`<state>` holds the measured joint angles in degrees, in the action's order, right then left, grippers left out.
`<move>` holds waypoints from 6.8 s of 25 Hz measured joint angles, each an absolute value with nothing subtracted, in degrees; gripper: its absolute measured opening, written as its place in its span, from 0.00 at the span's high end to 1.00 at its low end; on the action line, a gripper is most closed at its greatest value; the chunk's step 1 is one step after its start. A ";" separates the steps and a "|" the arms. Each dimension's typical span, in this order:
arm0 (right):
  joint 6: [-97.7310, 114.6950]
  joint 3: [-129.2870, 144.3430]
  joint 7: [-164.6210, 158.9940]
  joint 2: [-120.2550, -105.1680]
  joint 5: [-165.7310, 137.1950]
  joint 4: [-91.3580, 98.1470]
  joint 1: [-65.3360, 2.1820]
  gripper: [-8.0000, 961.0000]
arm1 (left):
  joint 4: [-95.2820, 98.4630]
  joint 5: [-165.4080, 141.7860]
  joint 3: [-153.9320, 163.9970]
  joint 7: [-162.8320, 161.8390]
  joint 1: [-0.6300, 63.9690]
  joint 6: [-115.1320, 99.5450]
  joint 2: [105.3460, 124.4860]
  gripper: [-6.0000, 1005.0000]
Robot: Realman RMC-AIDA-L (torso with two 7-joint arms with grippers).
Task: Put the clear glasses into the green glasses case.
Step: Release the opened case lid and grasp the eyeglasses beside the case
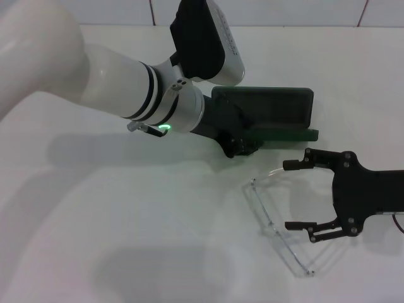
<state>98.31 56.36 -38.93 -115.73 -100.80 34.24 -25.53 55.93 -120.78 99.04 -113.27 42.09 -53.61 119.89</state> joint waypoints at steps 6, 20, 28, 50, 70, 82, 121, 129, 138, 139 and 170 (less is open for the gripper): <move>98.25 56.34 -38.93 -115.72 -100.80 34.13 -25.92 0.10 | 55.74 -120.84 99.08 -113.45 42.02 -54.14 119.70 0.60; 98.17 56.33 -39.27 -115.75 -100.81 34.10 -26.02 0.11 | 54.69 -123.88 98.45 -115.06 44.05 -62.08 119.76 0.85; 98.46 56.32 -39.28 -115.71 -100.81 34.10 -25.68 0.11 | 63.30 -120.65 95.61 -112.60 37.54 -64.20 119.74 0.83; 99.73 56.14 -56.60 -115.33 -101.24 42.49 -27.27 0.11 | 39.15 -64.81 75.36 -58.07 14.96 -84.38 119.55 0.45; 102.83 63.42 -134.91 -115.24 -118.92 80.68 -31.76 0.11 | 31.89 -65.15 65.32 -50.41 15.22 -84.92 118.97 0.37; 110.49 79.24 -162.67 -116.14 -132.35 77.16 -49.39 0.11 | 32.39 -72.27 65.05 -54.45 15.84 -84.70 118.14 0.37; 93.54 93.06 -162.77 -116.27 -127.94 55.52 -51.95 0.22 | 31.72 -76.20 65.04 -54.08 17.22 -82.03 119.00 0.38; 91.57 95.32 -162.77 -116.27 -126.38 54.47 -52.12 0.27 | 31.71 -77.21 64.87 -53.72 17.23 -81.38 119.14 0.38; 91.15 96.09 -162.77 -116.27 -126.38 53.43 -52.32 0.28 | 31.73 -77.70 64.89 -53.70 17.19 -81.38 119.27 0.38; 91.14 96.28 -162.77 -116.27 -126.38 53.43 -52.33 0.28 | 31.73 -77.74 64.90 -53.70 17.16 -81.37 119.27 0.38; 89.97 98.86 -162.77 -115.96 -126.45 54.14 -53.09 0.54 | 31.55 -77.78 64.81 -53.68 16.84 -80.95 119.36 0.38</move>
